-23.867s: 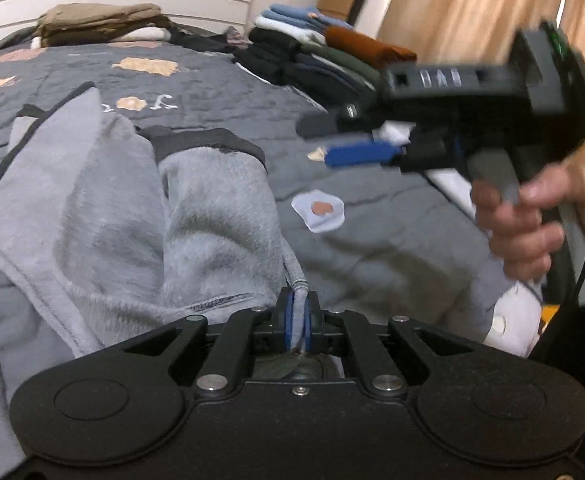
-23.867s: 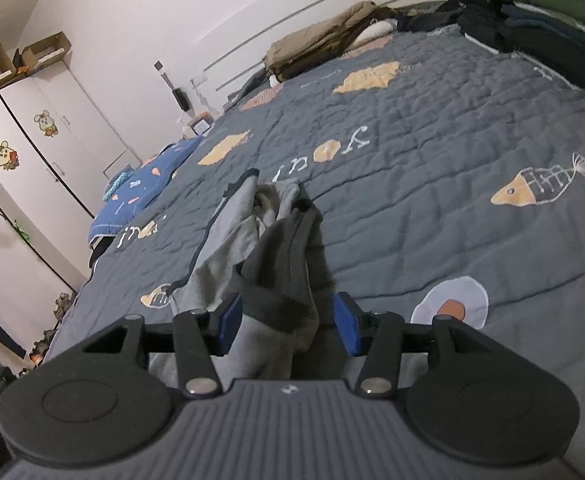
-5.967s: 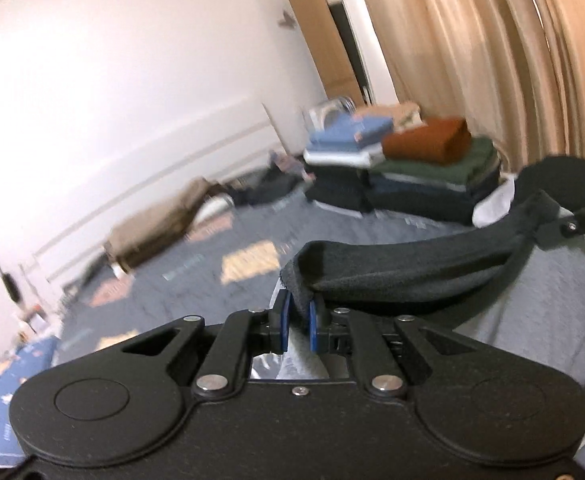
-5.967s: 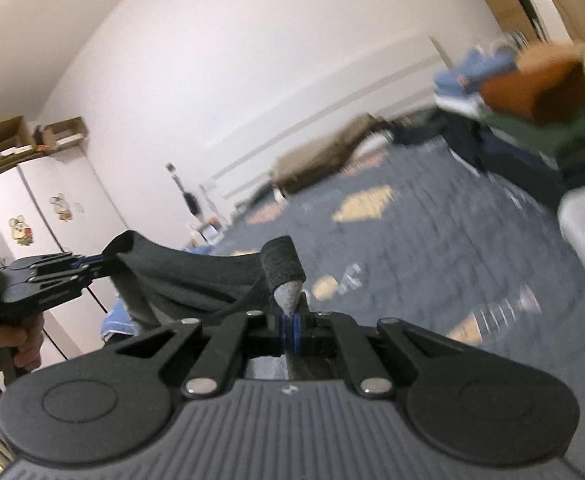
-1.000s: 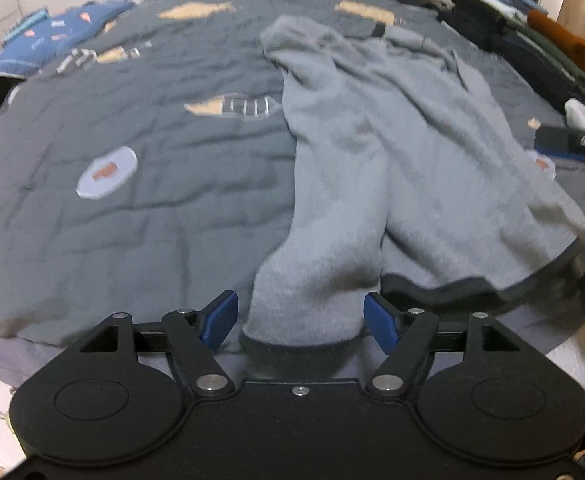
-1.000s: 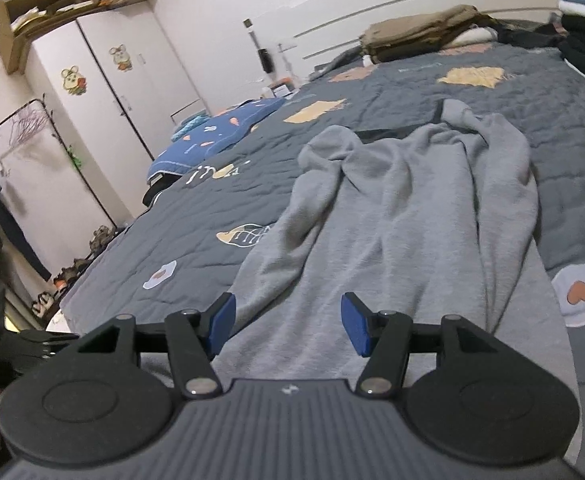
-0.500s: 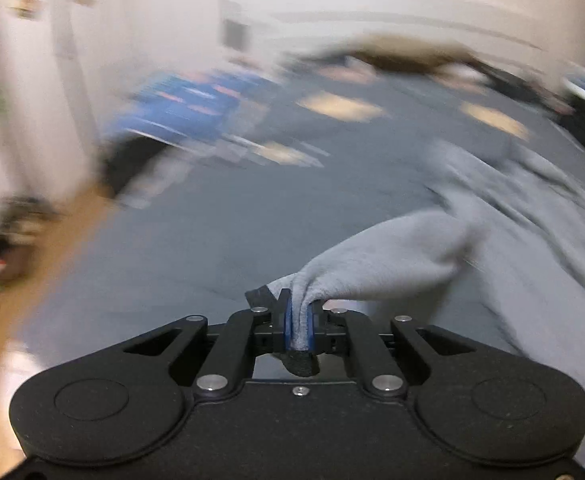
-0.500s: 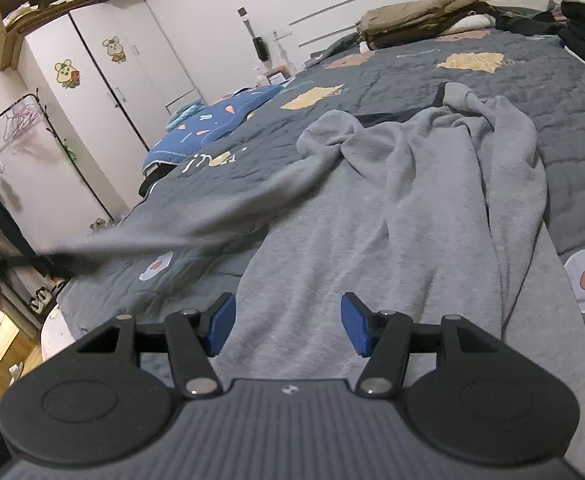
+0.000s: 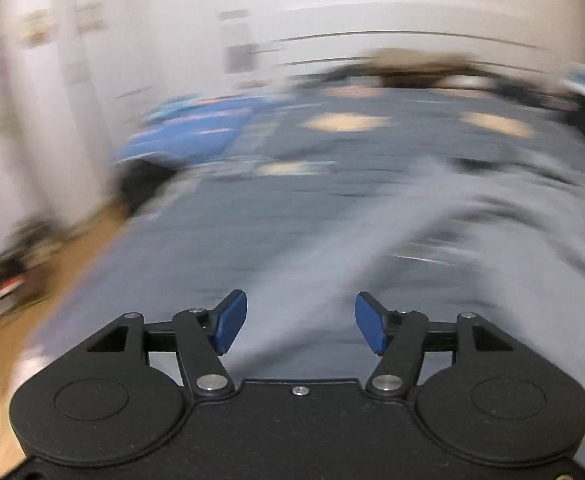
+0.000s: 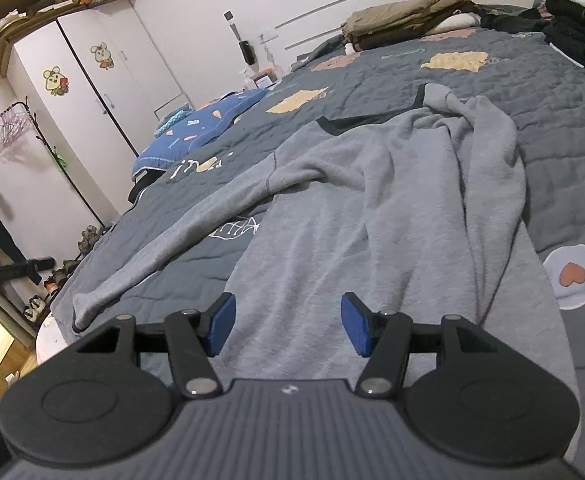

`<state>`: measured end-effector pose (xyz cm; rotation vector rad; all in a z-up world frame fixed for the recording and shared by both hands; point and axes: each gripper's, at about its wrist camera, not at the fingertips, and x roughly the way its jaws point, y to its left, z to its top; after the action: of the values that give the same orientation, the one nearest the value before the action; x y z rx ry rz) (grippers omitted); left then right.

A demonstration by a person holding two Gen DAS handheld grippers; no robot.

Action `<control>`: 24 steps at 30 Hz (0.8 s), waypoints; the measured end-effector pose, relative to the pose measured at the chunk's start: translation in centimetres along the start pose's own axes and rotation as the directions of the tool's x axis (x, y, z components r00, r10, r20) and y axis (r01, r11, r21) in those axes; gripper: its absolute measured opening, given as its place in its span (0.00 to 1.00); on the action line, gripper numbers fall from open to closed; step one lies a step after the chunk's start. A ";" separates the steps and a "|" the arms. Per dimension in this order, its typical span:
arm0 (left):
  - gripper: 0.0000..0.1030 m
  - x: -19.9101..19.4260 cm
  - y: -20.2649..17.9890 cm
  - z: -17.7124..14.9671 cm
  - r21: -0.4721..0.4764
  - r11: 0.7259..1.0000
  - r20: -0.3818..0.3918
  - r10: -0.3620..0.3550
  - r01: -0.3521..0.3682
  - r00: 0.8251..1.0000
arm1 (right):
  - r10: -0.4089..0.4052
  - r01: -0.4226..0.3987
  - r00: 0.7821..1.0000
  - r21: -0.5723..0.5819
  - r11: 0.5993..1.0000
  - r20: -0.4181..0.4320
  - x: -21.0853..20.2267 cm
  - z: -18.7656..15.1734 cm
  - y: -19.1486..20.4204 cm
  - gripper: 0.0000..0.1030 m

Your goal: Fold clothes

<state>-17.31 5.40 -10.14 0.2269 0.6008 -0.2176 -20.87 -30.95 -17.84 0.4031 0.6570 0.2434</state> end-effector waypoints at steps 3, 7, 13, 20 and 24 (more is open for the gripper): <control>0.58 -0.6 -7.3 -1.8 0.142 0.977 0.014 -0.163 0.159 0.987 | -0.013 0.013 1.000 0.004 1.000 0.003 -0.6 -0.2 -0.3 0.56; 0.58 -0.6 -14.2 -5.2 0.339 0.905 0.007 -0.275 0.256 0.961 | -0.029 0.029 1.000 -0.007 1.000 0.004 -1.8 -0.7 -0.5 0.56; 0.58 0.3 -18.2 -8.0 0.433 0.863 0.005 -0.290 0.260 0.957 | -0.028 0.028 1.000 -0.041 0.999 -0.005 -3.5 -1.9 -0.6 0.56; 0.58 1.3 -18.2 -8.3 0.500 0.847 0.024 -0.220 0.179 0.975 | -0.027 0.019 0.998 -0.125 0.992 -0.061 -4.1 -2.9 0.3 0.56; 0.52 1.8 -18.7 -8.6 0.532 0.832 0.027 -0.202 0.157 0.979 | -0.044 0.028 0.996 -0.189 0.982 -0.083 -4.4 -3.5 1.1 0.56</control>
<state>-25.41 -10.34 -20.82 0.6959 0.4681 -0.5767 -26.56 -30.52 -17.50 0.2005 0.7198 0.2870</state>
